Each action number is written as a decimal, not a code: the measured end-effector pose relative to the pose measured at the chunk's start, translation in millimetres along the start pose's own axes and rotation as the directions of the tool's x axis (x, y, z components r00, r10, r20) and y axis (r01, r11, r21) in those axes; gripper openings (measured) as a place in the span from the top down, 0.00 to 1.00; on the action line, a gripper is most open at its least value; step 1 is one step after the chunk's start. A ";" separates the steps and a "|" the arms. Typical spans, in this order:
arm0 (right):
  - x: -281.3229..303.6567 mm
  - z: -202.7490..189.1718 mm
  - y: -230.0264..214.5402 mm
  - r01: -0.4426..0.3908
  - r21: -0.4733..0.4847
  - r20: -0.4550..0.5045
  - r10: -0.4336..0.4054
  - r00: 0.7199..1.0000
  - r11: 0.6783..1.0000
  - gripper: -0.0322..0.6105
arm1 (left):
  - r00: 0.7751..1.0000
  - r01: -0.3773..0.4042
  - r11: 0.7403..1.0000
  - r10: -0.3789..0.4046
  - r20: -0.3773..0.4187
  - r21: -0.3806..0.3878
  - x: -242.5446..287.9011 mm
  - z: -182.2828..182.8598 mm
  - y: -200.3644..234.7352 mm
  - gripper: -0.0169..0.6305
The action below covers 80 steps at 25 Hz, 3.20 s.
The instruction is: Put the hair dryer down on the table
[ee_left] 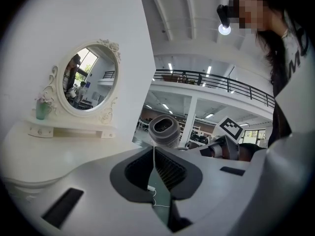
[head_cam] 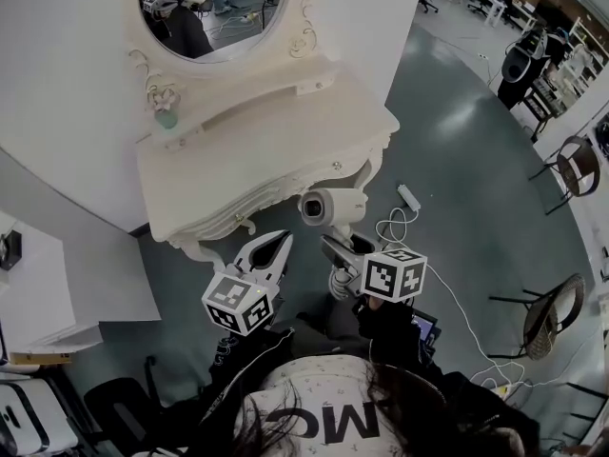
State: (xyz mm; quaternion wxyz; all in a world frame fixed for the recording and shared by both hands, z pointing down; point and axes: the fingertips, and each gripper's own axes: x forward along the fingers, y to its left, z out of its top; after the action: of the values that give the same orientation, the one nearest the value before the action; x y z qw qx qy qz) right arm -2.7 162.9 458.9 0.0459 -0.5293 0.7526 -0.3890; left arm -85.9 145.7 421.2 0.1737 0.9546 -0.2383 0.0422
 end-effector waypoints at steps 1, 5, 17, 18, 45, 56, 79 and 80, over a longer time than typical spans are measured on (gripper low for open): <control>2.2 3.2 -3.7 0.001 0.002 -0.001 -0.001 1.000 1.000 0.61 | 1.000 0.000 1.000 0.000 -0.004 0.000 4.5 0.7 1.8 0.97; 13.2 22.7 -24.3 -0.003 0.010 -0.011 0.004 1.000 1.000 0.61 | 1.000 -0.022 1.000 0.022 0.001 -0.007 26.1 8.1 12.1 0.97; 75.1 114.5 -100.7 -0.086 -0.013 -0.104 0.084 0.991 0.996 0.61 | 0.986 -0.166 0.986 0.166 0.027 -0.024 128.2 45.5 61.2 0.97; 79.0 120.6 -105.4 -0.095 -0.013 -0.113 0.093 0.989 0.995 0.61 | 0.984 -0.176 0.984 0.177 0.024 -0.026 135.3 47.5 63.5 0.97; 129.8 194.4 -204.8 -0.182 0.012 -0.217 0.180 0.960 0.983 0.61 | 0.950 -0.313 0.949 0.313 -0.019 -0.026 250.9 59.1 83.0 0.97; 165.1 189.2 -193.8 -0.200 0.000 -0.250 0.194 0.948 0.980 0.61 | 0.933 -0.359 0.933 0.359 -0.007 -0.039 233.6 62.5 115.9 0.97; 326.3 183.2 -220.9 -0.046 -0.159 -0.393 -0.020 0.919 0.986 0.61 | 0.952 -0.302 0.951 0.305 0.038 -0.062 218.6 119.9 262.9 0.97; 333.0 180.0 -222.9 -0.042 -0.167 -0.408 -0.031 0.912 0.985 0.61 | 0.951 -0.304 0.950 0.307 0.042 -0.066 215.7 121.2 268.2 0.97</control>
State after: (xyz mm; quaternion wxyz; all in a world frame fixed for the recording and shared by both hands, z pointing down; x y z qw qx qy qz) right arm 108.6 -241.5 589.6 -0.1574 -0.4359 0.7777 -0.4247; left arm -21.7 -213.5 426.6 0.1867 0.9015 -0.3886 0.0370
